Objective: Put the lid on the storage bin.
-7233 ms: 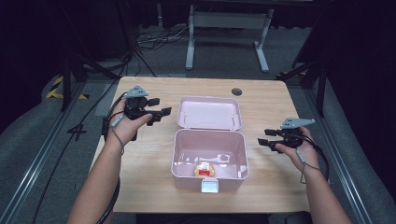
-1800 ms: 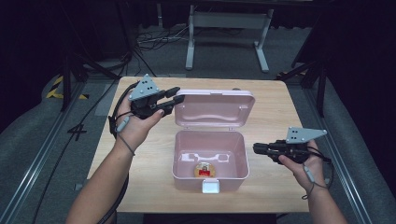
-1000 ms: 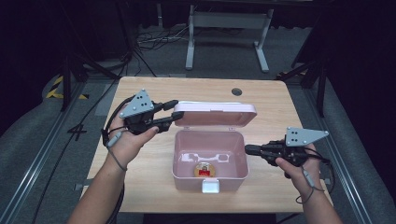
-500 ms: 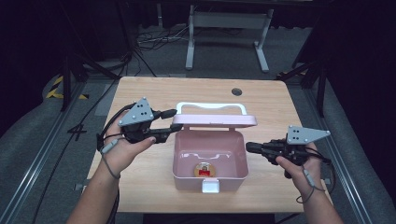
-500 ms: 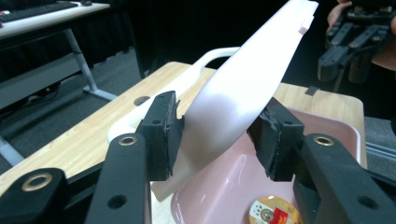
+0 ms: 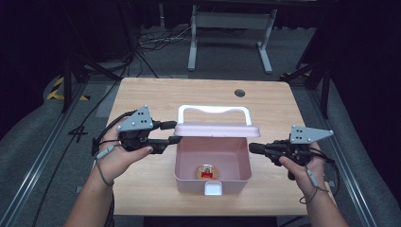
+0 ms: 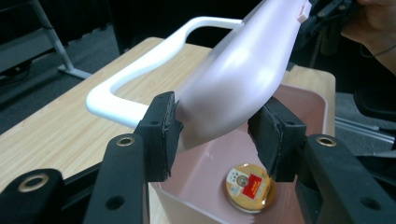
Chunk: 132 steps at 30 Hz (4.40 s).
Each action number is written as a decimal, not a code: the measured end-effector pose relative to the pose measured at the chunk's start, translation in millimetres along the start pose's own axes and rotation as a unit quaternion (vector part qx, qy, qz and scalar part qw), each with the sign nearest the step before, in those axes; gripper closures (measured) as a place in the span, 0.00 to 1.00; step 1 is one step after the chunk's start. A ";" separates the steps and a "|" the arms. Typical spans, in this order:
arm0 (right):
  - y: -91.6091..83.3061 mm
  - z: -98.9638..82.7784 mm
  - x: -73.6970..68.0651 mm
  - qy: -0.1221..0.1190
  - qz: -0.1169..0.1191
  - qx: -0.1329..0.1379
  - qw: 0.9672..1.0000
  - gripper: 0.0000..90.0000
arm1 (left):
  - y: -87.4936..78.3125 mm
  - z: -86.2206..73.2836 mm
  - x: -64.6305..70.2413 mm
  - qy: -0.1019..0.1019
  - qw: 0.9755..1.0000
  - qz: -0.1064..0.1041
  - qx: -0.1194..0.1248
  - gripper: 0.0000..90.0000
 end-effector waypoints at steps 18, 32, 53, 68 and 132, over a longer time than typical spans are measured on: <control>-1.4 -0.3 -4.1 0.007 0.006 0.001 1.000 1.00 | -1.1 -12.5 9.2 0.015 0.998 -0.029 -0.046 0.55; -1.0 -2.7 -5.7 0.010 0.013 -0.005 1.000 1.00 | -11.3 -20.3 7.7 0.008 0.998 -0.043 -0.048 0.44; -1.8 -3.8 -12.6 0.015 0.024 -0.011 1.000 1.00 | -17.0 -42.4 -40.0 -0.057 0.997 0.028 -0.052 0.41; -2.7 -10.1 -18.5 0.025 0.024 -0.033 0.999 1.00 | -27.3 -43.7 -80.6 -0.111 0.987 0.113 0.017 0.39; -2.4 -54.9 -38.0 0.020 0.043 -0.231 0.972 1.00 | -15.7 -63.7 -112.0 -0.163 0.979 0.126 0.003 0.39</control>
Point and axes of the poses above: each handheld gripper's, and its own axes: y roughly forward along the jaws, z roughly out of its top, x roughly to its right, the point moved 8 cm from there along y, roughly forward along the jaws, and after that the axes turned 7 degrees about -x, right-handed, at the moved point
